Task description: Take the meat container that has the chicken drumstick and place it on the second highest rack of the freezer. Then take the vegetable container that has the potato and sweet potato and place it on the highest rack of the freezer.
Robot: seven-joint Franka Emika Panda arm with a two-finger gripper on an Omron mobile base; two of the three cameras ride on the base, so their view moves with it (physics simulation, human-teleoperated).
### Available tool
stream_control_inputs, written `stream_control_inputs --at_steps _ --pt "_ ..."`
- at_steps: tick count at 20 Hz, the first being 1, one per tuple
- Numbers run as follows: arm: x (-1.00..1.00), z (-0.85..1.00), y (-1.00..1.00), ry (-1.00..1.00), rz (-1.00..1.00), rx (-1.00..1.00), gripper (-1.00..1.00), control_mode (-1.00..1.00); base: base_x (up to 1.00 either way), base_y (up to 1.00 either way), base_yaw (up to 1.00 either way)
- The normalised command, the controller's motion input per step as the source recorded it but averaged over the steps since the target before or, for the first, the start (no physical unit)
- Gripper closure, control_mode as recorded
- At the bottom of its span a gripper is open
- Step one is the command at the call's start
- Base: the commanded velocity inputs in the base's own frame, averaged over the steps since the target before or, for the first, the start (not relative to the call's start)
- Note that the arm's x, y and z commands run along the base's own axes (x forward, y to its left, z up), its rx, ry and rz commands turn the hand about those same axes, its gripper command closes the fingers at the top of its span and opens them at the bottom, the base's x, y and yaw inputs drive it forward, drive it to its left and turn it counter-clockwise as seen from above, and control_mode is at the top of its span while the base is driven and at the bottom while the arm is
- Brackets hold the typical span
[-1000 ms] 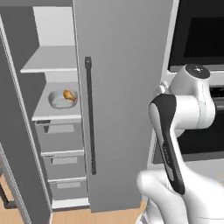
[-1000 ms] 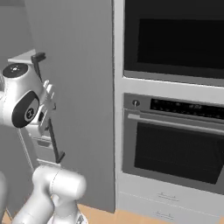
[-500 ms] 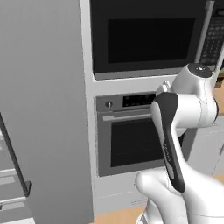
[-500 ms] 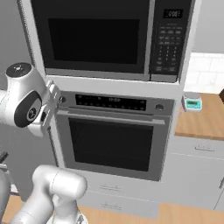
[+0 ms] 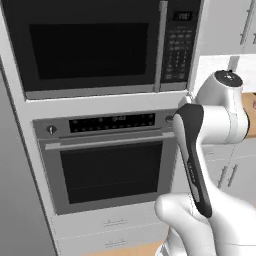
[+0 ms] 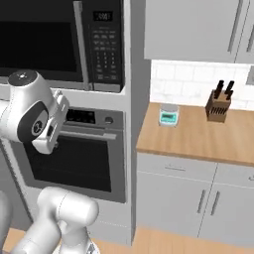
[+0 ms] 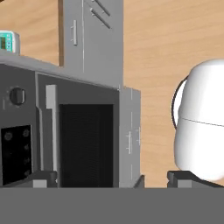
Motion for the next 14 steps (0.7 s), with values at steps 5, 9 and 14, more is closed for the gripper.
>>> stream_control_inputs --at_steps 5,9,14 --pt "0.00 0.00 0.00 0.00 0.00 0.00 -1.00 1.00 0.05 -1.00 0.00" --pt "0.00 0.00 0.00 0.00 0.00 0.00 -1.00 1.00 0.26 -1.00 0.00" --pt "0.00 0.00 0.00 0.00 0.00 0.00 -1.00 1.00 0.38 -0.99 0.00"
